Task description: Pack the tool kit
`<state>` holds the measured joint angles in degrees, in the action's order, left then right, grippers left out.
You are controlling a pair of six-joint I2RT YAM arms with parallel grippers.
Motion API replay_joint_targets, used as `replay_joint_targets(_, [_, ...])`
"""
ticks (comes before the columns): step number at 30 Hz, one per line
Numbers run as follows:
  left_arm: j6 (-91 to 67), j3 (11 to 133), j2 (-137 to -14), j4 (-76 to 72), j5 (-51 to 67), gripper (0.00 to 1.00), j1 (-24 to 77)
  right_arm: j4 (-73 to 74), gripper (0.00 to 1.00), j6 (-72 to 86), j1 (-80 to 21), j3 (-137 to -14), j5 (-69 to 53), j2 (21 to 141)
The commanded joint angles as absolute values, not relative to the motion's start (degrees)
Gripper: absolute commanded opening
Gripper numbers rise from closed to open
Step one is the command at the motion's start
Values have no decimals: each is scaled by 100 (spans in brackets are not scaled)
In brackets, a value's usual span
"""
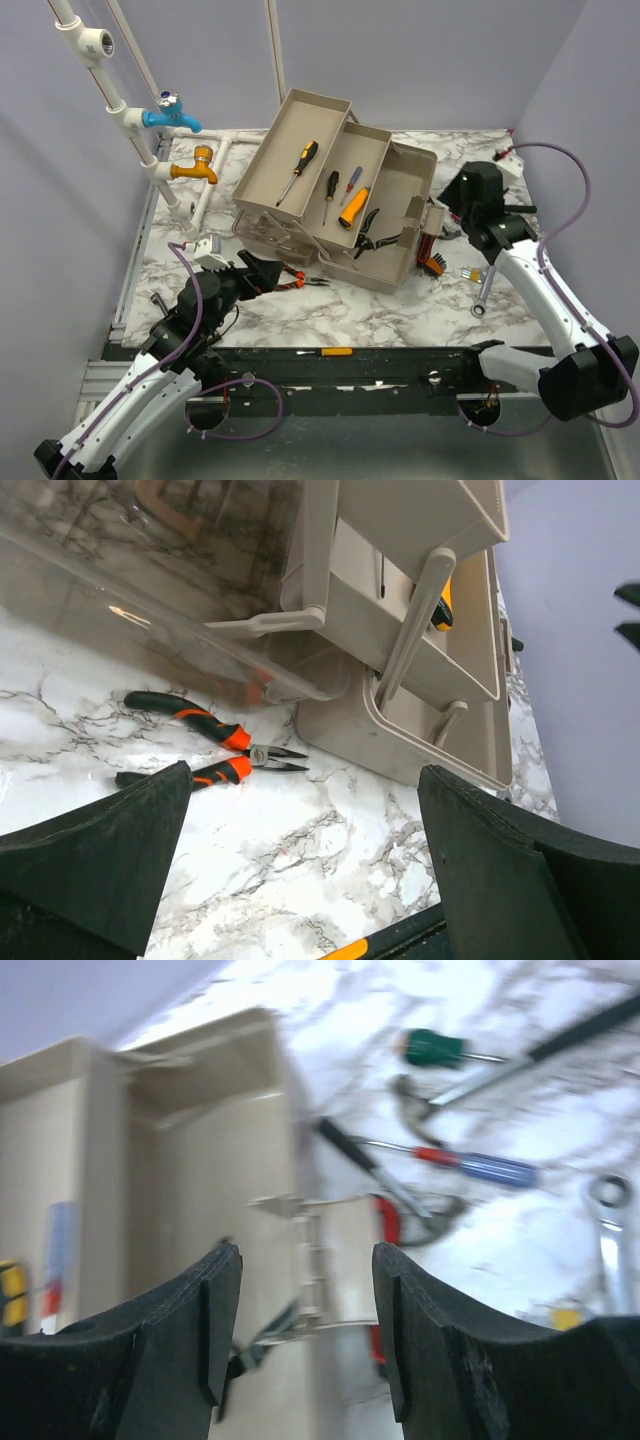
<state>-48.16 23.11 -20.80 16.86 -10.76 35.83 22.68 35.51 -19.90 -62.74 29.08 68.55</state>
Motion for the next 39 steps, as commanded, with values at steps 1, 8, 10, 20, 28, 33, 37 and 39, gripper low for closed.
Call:
replay_joint_targets(1, [-4956,2126,-1821,1556,-1063,99,3543,2743,60,3526,-1252,-5558,2948,6275])
replay_joint_targets(8, [-3491,2078,-1798,764,-2,99,3542,2557,59,3664,-127,-5147,2101,6781])
replay_joint_targets(10, [-3325,2004,-1846,552,249,99,3542,2330,59,3729,101,-5128,1798,7110])
replay_joint_targets(20, [-2779,1049,-1723,-899,1074,99,3551,1719,72,2911,344,-5801,1325,8833])
replay_joint_targets(28, [-2539,574,-1578,-1366,1208,99,3551,1626,70,1587,349,-6416,844,9687])
replay_joint_targets(33, [-2559,440,-1506,-1502,1186,99,3551,2478,70,1032,350,-7304,727,10565])
replay_joint_targets(37, [-2549,396,-1510,-1455,1110,99,3551,2783,68,767,347,-7637,920,10975])
replay_joint_targets(39, [-2541,379,-1513,-1471,1099,99,3551,2832,67,689,350,-7655,835,11070])
